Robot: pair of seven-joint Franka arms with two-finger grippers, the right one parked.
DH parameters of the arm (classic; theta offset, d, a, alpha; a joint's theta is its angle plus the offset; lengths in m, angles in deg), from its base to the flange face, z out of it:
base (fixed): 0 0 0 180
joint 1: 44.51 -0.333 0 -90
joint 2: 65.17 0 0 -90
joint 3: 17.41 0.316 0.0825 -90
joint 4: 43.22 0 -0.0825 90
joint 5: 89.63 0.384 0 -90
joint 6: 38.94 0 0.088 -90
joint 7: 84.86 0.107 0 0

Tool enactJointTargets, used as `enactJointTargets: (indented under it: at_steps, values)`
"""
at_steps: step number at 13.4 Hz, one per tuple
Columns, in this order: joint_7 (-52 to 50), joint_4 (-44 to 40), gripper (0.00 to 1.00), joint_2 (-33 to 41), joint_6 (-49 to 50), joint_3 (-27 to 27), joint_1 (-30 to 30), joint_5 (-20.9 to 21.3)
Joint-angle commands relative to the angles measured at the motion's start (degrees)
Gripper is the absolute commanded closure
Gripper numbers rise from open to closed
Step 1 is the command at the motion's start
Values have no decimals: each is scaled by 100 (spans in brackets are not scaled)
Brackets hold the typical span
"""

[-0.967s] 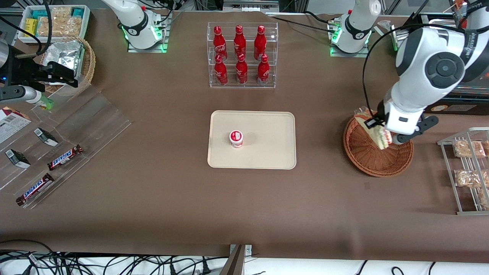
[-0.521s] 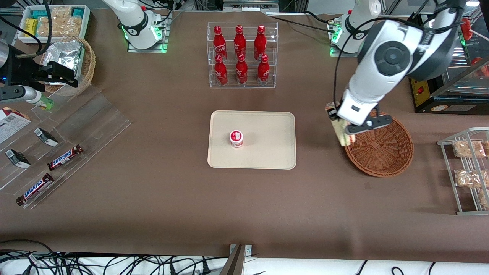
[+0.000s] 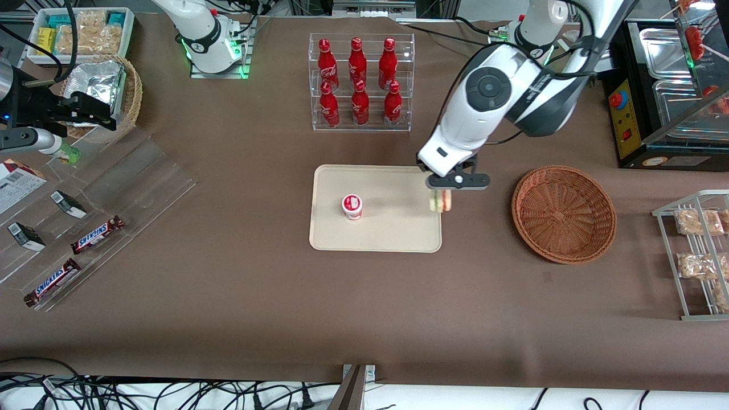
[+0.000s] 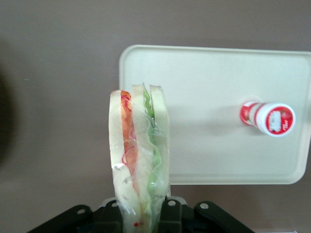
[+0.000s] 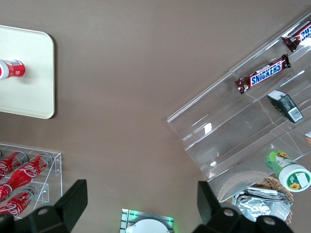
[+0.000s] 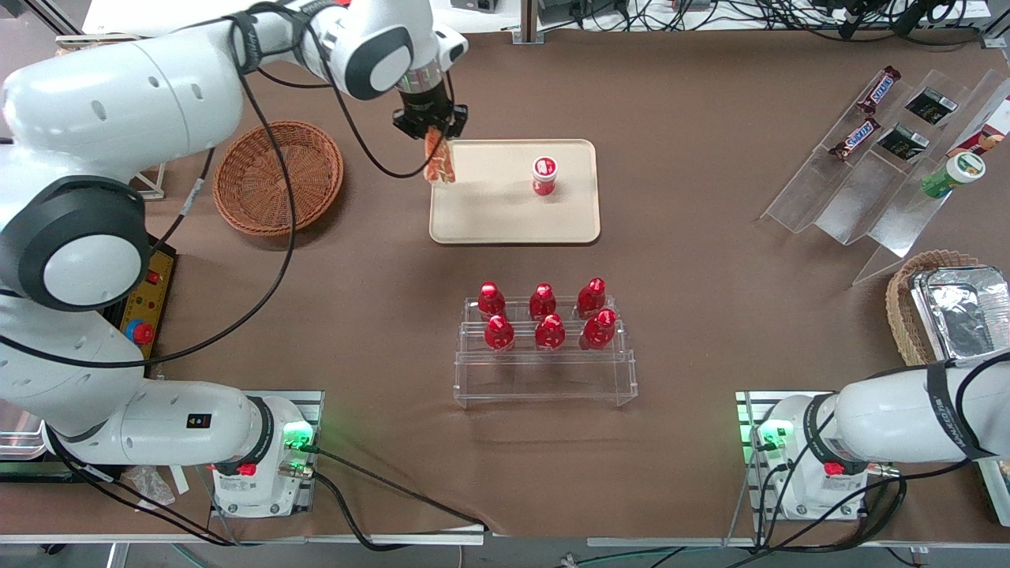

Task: Place sandwich from basket to tray
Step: 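Carry the sandwich with the left gripper over the cream tray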

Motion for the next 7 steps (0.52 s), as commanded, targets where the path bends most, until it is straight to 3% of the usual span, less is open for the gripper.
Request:
enactJointTargets:
  at_steps: [1, 3, 7]
  values:
    - [-144, -183, 100, -439, -165, 15, 206, 343]
    - [-531, -183, 100, -790, -288, -2, 356, 835]
    - [-839, -192, 100, -1301, -675, 33, 602, 1205]
